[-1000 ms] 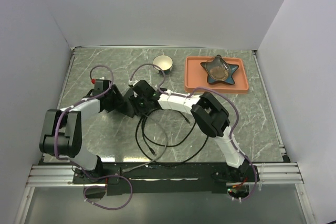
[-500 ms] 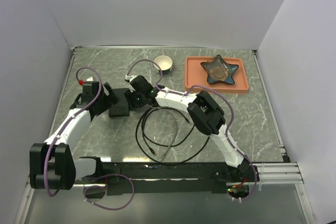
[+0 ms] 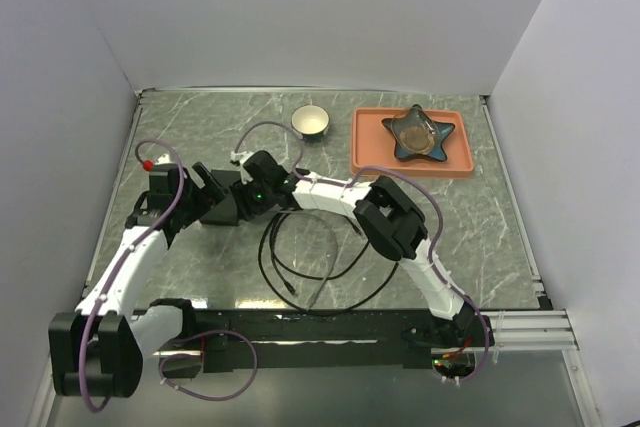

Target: Insert the plug into the switch port

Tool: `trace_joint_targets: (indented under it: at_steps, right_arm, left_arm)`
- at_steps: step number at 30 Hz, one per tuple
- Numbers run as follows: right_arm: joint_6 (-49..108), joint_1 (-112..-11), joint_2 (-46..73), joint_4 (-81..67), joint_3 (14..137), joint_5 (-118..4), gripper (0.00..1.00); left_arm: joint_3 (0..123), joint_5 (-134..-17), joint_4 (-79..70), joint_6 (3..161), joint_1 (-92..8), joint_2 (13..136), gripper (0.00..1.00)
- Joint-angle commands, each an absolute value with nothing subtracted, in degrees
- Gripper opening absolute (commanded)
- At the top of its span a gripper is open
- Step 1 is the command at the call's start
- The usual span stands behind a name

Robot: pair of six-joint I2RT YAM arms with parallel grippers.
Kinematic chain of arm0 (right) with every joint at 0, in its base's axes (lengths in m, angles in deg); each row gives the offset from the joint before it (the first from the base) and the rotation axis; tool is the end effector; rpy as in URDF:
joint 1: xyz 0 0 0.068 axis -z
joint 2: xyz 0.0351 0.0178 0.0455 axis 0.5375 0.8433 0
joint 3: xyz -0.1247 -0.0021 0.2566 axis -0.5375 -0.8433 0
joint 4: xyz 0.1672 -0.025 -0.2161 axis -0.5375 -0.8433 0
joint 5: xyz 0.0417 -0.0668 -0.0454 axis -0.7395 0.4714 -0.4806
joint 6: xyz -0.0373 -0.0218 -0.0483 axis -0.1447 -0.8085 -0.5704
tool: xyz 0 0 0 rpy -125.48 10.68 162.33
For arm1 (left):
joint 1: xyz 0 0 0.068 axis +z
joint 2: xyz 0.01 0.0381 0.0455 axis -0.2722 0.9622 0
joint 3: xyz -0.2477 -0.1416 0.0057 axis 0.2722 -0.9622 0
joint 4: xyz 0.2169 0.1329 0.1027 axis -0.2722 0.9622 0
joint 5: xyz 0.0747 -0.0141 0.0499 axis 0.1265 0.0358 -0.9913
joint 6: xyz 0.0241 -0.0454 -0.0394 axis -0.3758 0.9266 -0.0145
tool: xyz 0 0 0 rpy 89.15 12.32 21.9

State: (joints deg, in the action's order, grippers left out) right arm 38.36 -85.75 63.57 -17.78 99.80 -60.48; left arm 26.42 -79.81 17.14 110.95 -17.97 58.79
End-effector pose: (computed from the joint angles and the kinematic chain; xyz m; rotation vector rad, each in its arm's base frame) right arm 0.3193 0.4435 0.1538 -0.8875 2.2832 0.7993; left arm 0.2355 -0.0123 0.2257 -0.7420 2.2249 -0.4561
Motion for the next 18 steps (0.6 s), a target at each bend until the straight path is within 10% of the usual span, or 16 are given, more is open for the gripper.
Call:
trace_joint_targets:
  at_steps: [1, 12, 18]
  right_arm:
    - [39.4, -89.1, 64.6, -17.4, 105.0, -63.7, 0.58]
    - [39.9, -91.0, 68.9, -17.1, 113.7, -69.7, 0.59]
    - [36.5, -91.4, 66.5, -13.3, 110.0, -77.9, 0.79]
  left_arm:
    - [26.5, -78.9, 19.5, 113.3, -17.9, 53.9, 0.99]
    - [29.2, -78.3, 21.6, 118.3, -17.9, 45.7, 0.99]
    - [31.2, -74.5, 19.7, 119.7, -17.9, 45.8, 0.99]
